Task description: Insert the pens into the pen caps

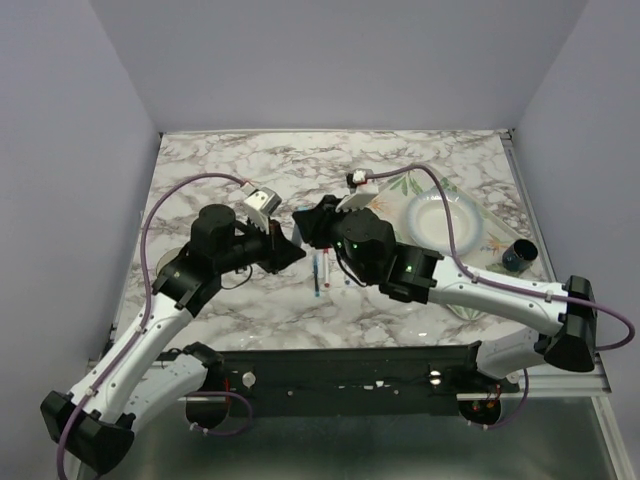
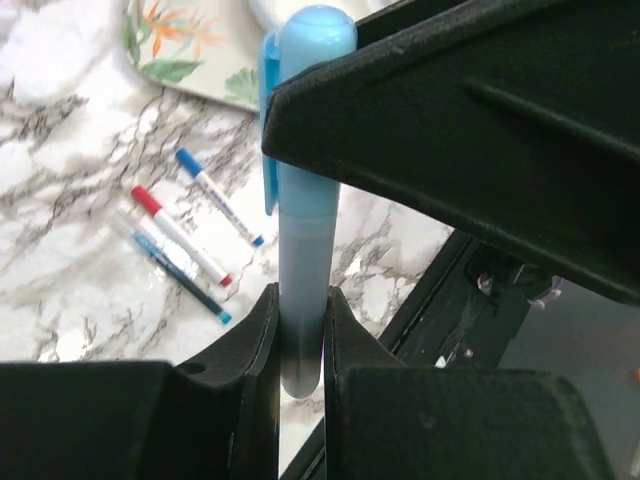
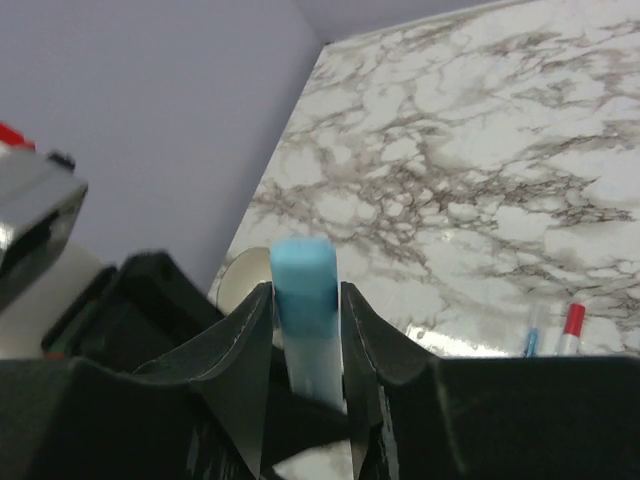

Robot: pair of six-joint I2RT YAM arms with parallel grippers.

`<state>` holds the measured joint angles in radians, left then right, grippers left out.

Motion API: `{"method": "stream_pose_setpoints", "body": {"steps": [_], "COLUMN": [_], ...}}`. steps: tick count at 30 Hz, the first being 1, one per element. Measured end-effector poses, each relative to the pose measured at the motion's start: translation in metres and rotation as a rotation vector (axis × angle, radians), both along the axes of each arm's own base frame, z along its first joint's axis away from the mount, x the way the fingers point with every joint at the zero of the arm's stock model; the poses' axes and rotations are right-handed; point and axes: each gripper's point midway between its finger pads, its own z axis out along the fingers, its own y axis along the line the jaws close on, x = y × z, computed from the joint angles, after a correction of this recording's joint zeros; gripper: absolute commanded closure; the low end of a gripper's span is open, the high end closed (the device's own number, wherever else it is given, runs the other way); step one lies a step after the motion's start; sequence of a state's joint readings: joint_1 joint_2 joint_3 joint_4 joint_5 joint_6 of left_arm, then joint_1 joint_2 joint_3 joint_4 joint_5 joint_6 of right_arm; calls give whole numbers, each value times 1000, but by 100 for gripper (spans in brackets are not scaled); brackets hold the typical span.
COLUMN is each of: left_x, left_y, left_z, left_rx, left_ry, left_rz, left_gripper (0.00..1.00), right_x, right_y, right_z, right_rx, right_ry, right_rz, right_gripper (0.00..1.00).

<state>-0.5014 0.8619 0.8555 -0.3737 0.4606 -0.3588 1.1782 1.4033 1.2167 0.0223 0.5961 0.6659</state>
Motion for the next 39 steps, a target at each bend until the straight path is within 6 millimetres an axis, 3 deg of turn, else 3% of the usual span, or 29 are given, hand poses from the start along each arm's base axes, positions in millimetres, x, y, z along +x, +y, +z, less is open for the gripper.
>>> {"method": "stream_pose_setpoints", "body": {"steps": [3,4,6,7,10,14,18,22,24,28,31,39], "left_x": [8,14,17,13,3,-6,2,25,36,29,21,20], "left_y": [6,11,16,18,19,19,20,18,15,18,20,18], "left_z": [22,27,32,32,25,16,7,-38,-77,-142,-163,-209], "left_rx": [-52,-64,-82,-94,-114,-130,-127,-31,48,149,167,204], "left_ry": [-99,-127,-158,-175,-197,-196,-138,57,197,416,493,634], "left_rz": [52,92,124,122,99,79,123,200,229,264,285,325], "left_gripper": [100,100,100,100,100,100,100,100,100,96,90,87], "right_x": [-20,-33,-53,-57,-62,-69,-75,-77,-78,-79,-80,-82], "right_y": [0,-1,-4,-10,-32,-60,-81,-96,-101,-108,-114,-133], "right_z": [16,19,27,33,37,31,18,6,2,-3,-7,-4], "right_rx": [-14,-24,-24,-16,5,19,20,19,16,21,22,49], "right_ry": [-15,-21,-28,-34,-41,-39,-20,-8,-3,4,9,3], "right_rz": [57,88,134,141,136,133,120,104,98,87,81,57], "right_gripper": [47,39,30,20,9,7,7,7,7,7,7,7]}}
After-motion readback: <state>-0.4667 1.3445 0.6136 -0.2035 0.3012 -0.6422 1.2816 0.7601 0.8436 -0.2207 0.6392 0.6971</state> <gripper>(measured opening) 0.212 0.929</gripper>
